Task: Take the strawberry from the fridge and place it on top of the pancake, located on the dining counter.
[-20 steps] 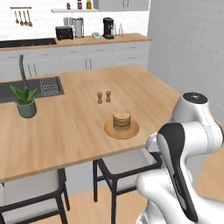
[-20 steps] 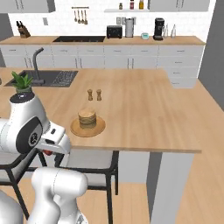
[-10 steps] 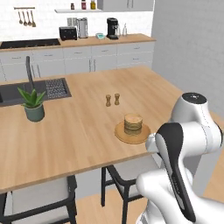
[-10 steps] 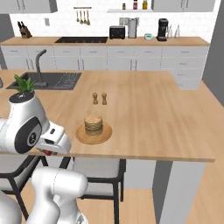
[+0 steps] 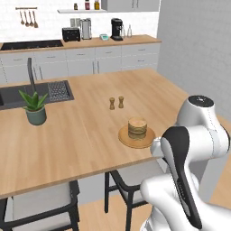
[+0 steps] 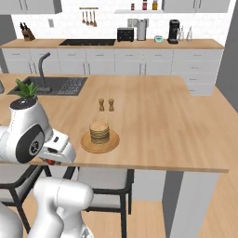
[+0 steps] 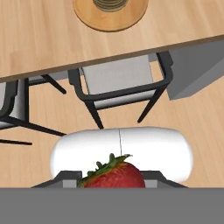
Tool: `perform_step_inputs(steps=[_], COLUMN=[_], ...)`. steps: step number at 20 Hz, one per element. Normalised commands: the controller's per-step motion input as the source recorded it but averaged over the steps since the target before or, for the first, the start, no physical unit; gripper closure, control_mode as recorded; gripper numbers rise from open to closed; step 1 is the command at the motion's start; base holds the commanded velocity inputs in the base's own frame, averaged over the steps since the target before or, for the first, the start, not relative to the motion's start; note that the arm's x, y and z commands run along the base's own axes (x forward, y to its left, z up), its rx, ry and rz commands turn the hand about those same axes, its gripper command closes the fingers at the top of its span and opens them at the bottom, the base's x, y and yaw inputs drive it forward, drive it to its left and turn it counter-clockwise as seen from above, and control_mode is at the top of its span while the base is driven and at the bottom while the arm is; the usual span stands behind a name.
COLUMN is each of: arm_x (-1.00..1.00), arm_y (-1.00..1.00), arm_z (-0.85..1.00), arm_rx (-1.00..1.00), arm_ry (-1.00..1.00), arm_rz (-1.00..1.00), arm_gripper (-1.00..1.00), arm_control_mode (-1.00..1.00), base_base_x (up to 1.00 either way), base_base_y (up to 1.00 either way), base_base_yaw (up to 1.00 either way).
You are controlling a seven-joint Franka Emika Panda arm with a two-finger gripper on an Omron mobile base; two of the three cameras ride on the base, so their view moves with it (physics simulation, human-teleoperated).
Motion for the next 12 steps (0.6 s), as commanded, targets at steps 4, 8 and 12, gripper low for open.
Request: perform_step_inputs(steps=[4,8,12], arm_x=[0.00,0.57,0.90], arm_y=[0.00,0.00,0.00], arm_z=[0.00,0.07,0.28], arm_rx=[0.00,0.00,0.00], arm_ry=[0.00,0.00,0.00], arm_rz=[0.00,0.00,0.00], arm_gripper=[1.00,1.00,1.00], arm_control_mode=[1.00,-1.00,-1.00], base_base_x=[0.66,0.15,0.00], base_base_y=[0.00,0.00,0.00], base_base_yaw=[0.00,0.00,0.00])
